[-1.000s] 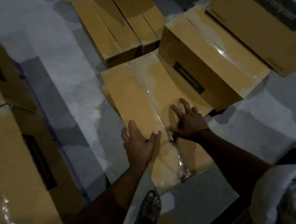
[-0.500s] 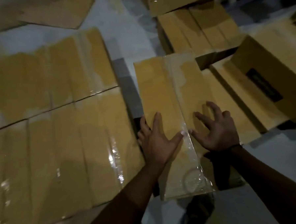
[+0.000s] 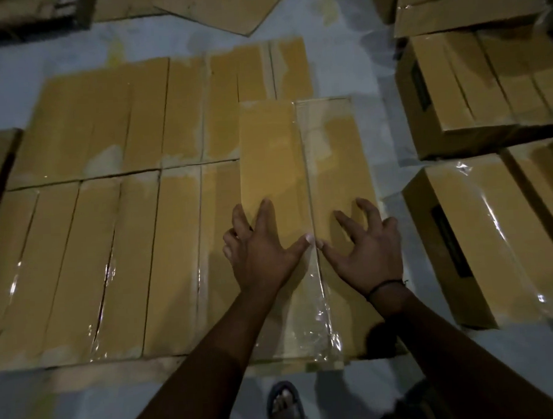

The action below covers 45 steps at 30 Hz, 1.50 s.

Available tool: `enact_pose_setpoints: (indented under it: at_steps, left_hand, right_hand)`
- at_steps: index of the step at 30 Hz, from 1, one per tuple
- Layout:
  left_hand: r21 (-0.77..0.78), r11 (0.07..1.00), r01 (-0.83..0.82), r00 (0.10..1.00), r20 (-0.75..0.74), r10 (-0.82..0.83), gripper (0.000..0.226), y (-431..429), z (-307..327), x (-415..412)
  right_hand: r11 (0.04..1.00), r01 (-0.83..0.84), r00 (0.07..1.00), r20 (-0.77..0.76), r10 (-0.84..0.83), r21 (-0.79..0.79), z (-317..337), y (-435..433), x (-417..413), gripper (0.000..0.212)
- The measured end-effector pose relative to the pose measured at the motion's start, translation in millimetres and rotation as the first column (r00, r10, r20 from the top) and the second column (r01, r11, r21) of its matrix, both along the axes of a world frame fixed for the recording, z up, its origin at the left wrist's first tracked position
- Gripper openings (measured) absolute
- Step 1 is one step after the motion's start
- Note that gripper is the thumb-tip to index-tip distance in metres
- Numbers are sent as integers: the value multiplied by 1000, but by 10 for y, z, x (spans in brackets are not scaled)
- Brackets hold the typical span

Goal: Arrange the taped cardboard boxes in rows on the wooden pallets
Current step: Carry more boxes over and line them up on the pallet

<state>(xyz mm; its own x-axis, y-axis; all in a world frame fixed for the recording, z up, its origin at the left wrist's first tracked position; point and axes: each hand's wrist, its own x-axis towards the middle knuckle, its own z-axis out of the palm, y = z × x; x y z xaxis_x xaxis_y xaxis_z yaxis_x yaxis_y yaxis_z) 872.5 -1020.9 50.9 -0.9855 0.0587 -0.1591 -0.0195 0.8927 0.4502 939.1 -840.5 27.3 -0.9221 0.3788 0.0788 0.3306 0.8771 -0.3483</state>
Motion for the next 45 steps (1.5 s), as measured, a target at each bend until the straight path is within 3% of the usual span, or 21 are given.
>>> enact_pose_setpoints:
  at_steps: [10, 15, 23, 26, 45]
  left_hand:
    - [-10, 999, 37, 999, 30, -37, 107, -378, -328, -55]
    - [77, 995, 64, 984, 161, -76, 100, -598, -221, 182]
    - [241, 968, -62, 964, 265, -4, 97, -961, -73, 987]
    - [264, 954, -143, 955, 289, 63, 96, -955, -81, 1053]
    - [262, 962, -75, 950, 313, -12, 92, -1054, 52, 1089]
  right_hand:
    - [998, -45, 996, 82, 41, 51, -176, -241, -48, 72]
    - [979, 23, 978, 206, 19, -200, 39, -200, 159, 87]
    - [841, 242, 916, 400, -32, -485, 210, -416, 951, 108]
    - [834, 239, 912, 409, -17, -497, 229, -450, 984, 114]
    - [856, 142, 930, 363, 56, -497, 177, -407, 1072, 107]
